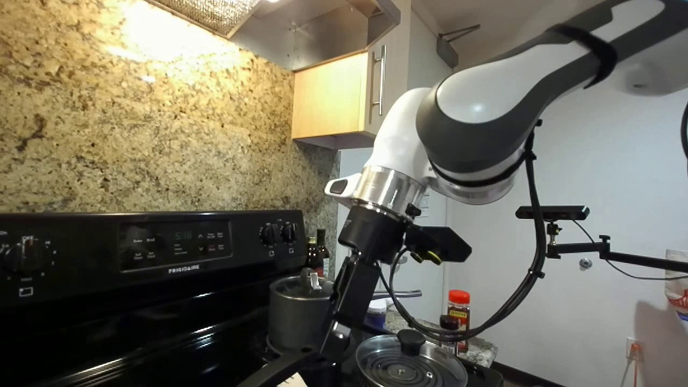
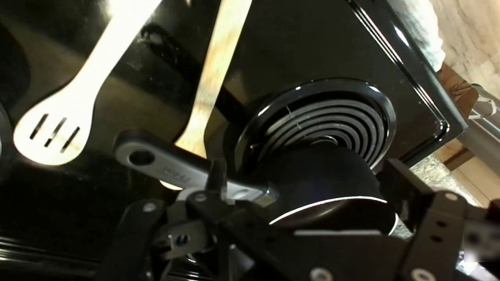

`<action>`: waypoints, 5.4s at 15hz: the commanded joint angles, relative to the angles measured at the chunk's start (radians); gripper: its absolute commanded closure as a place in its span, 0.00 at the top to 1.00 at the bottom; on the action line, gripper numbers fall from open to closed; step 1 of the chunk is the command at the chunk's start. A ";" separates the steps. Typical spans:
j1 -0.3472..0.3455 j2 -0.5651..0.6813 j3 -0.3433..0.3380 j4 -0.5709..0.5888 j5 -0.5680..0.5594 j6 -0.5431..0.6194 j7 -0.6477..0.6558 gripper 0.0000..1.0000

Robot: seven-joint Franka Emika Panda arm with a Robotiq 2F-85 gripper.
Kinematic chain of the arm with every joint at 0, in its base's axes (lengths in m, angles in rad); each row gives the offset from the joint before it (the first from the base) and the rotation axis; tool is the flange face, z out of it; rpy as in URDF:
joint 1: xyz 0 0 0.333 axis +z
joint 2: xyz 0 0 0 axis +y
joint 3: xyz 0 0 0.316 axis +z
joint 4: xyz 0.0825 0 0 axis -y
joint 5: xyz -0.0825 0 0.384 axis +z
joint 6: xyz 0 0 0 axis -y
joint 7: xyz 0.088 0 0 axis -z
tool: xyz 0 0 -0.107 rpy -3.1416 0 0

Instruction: Remove the cooking stick from the pot and put on the stove

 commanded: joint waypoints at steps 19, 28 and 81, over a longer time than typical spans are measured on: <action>-0.168 -0.061 0.134 0.074 -0.810 -0.403 1.030 1.00; -0.113 0.005 0.142 0.107 -0.770 -0.665 1.102 1.00; -0.042 0.507 0.107 0.631 -0.702 -0.587 -0.127 1.00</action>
